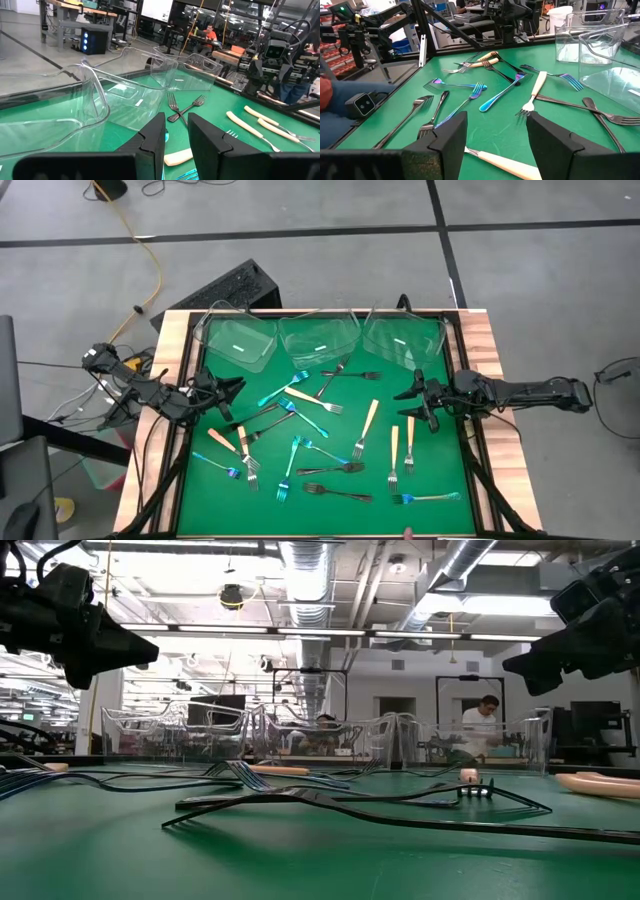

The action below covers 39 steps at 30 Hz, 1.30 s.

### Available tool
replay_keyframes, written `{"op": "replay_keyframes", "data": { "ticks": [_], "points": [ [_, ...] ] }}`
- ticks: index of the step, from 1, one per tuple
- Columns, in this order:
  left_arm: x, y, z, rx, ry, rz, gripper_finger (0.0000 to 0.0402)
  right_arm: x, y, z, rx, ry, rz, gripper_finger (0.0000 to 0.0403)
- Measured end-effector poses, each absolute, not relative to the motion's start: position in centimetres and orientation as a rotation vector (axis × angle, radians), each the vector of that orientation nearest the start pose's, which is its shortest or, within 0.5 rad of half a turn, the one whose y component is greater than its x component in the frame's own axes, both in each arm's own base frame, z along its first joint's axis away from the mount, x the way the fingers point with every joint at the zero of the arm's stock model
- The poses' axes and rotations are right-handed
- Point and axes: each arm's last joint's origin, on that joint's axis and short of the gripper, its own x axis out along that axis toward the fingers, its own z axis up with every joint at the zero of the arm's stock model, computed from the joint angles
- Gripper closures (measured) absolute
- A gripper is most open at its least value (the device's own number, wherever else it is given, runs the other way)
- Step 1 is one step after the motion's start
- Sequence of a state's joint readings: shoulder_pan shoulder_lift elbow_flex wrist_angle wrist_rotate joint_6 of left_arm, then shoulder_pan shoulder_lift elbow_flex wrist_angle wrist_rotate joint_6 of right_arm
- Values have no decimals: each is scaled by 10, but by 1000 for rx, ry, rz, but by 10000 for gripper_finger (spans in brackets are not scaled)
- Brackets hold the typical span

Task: Sort silverware by color (type)

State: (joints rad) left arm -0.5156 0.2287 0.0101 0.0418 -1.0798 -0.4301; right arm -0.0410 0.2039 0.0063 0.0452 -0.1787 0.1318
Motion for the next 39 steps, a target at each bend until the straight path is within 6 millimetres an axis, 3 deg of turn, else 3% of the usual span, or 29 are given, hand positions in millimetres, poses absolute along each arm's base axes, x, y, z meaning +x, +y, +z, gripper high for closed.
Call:
{"op": "replay_keyframes", "data": {
  "ticks": [22,29,39],
  "points": [
    [95,-25,154,-290,2,578,333,109,1,153,148,161,127,176],
    [95,-24,154,-141,42,600,333,109,1,153,148,161,127,176],
    [95,-24,156,-125,43,591,333,109,1,153,148,161,127,176]
  ]
}}
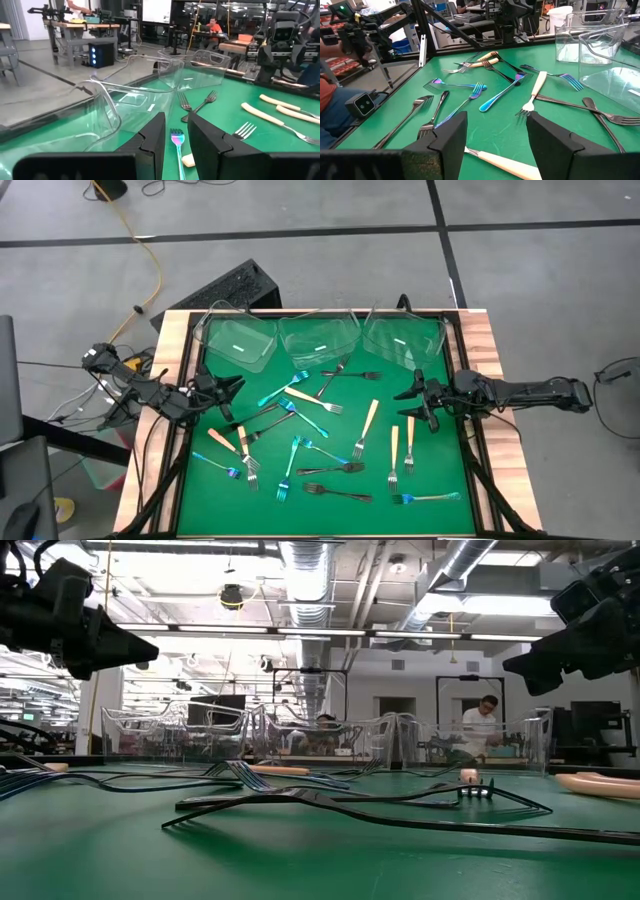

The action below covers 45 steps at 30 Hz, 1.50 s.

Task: Sort silverware by color (type)
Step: Put the yellow fork into the right transparent bin

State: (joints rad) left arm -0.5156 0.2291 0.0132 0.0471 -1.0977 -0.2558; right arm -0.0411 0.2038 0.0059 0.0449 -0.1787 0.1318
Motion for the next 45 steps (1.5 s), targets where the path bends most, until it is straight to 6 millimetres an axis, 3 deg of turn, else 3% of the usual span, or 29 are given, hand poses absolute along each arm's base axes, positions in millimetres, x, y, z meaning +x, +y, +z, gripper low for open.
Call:
{"op": "replay_keyframes", "data": {
  "ticks": [16,25,31,38,45],
  "points": [
    [95,-25,157,-391,-31,576,333,109,-2,154,204,149,44,176],
    [96,-25,157,-407,-28,554,333,110,0,163,589,72,58,176],
    [96,-25,161,-508,-89,559,333,109,-4,179,628,-135,-35,176],
    [96,-25,183,-613,-247,517,333,105,-15,193,592,-327,-376,176],
    [91,-23,219,-629,-352,480,332,100,-20,219,500,-359,-476,176]
  ]
}}
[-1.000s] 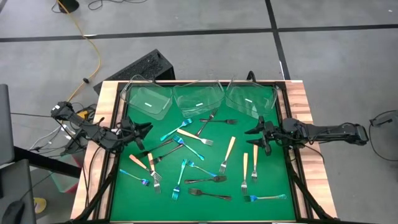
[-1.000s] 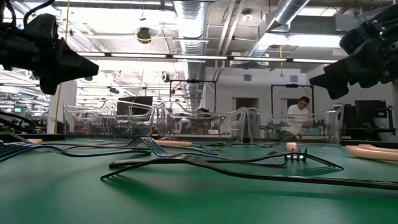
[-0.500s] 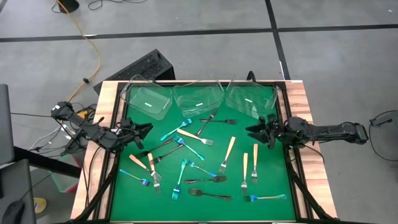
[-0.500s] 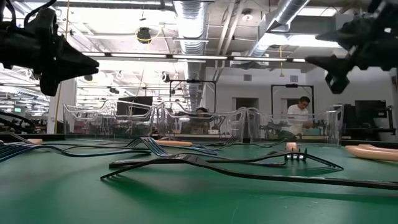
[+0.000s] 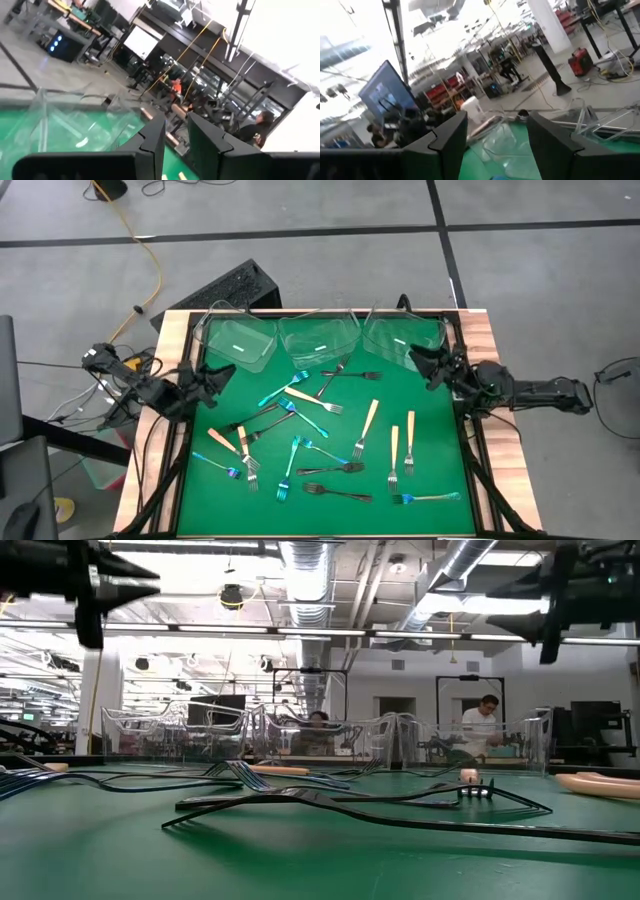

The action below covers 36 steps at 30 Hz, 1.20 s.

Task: Sort silverware by color (type)
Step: Put the yellow fork into the right transparent bin

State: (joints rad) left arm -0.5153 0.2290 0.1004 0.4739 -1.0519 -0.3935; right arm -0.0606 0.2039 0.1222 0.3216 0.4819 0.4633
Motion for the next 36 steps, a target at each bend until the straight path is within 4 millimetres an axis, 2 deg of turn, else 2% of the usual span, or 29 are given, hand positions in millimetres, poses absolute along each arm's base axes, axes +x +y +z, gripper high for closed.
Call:
{"op": "replay_keyframes", "data": {
  "ticks": [7,12,16,26,36],
  "points": [
    [84,-19,261,-524,-254,488,332,96,-20,245,391,-144,-536,176],
    [76,-14,280,-508,-191,503,332,99,-20,261,352,29,-564,176],
    [69,-11,290,-476,-158,511,332,109,-18,270,330,154,-566,176],
    [67,-9,294,-369,-118,523,332,167,-6,271,131,424,-463,176],
    [67,-9,290,-339,-87,542,333,231,28,266,-146,651,-184,176]
  ]
}}
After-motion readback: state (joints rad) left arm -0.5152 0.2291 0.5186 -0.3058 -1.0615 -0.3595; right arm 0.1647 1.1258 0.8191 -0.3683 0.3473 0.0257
